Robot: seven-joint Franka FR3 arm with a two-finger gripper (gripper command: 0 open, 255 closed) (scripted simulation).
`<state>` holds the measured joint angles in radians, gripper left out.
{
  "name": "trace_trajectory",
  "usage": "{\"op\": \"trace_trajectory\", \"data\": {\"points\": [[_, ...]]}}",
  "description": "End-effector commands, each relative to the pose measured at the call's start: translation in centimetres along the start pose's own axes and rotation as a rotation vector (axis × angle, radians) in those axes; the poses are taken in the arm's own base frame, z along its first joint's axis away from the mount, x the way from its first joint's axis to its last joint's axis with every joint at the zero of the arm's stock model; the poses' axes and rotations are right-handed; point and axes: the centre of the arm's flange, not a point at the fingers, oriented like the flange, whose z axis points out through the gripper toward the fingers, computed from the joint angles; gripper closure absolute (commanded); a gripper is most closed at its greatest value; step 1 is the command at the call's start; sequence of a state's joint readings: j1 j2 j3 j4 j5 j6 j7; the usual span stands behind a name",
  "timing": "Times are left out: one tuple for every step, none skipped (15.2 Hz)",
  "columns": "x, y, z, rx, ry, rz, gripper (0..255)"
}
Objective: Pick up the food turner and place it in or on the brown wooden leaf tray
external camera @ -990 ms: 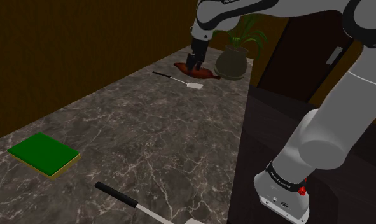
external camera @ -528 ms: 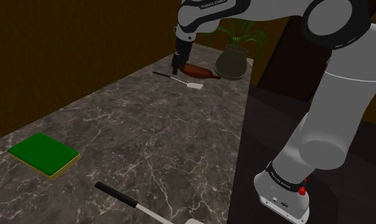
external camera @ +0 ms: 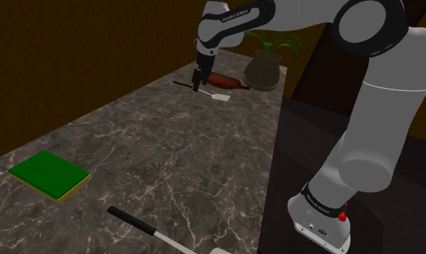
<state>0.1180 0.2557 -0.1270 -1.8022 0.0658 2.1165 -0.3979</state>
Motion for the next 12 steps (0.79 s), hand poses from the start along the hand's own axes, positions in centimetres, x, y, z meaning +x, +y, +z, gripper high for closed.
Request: {"op": "trace_trajectory", "data": {"points": [[-0.01,0.06,0.24,0.000,0.000,0.000,0],[-0.01,0.06,0.24,0.000,0.000,0.000,0],[-0.01,0.06,0.24,0.000,0.000,0.000,0],[-0.01,0.06,0.24,0.000,0.000,0.000,0],[-0.01,0.06,0.24,0.000,0.000,0.000,0],[-0.01,0.06,0.24,0.000,0.000,0.000,0],[-0.01,0.06,0.24,0.000,0.000,0.000,255],[-0.01,0.06,0.24,0.000,0.000,0.000,255],[-0.01,0.06,0.24,0.000,0.000,0.000,255],[-0.01,0.06,0.24,0.000,0.000,0.000,255],[-0.01,0.06,0.24,0.000,0.000,0.000,255],[-0.01,0.06,0.24,0.000,0.000,0.000,255]]}}
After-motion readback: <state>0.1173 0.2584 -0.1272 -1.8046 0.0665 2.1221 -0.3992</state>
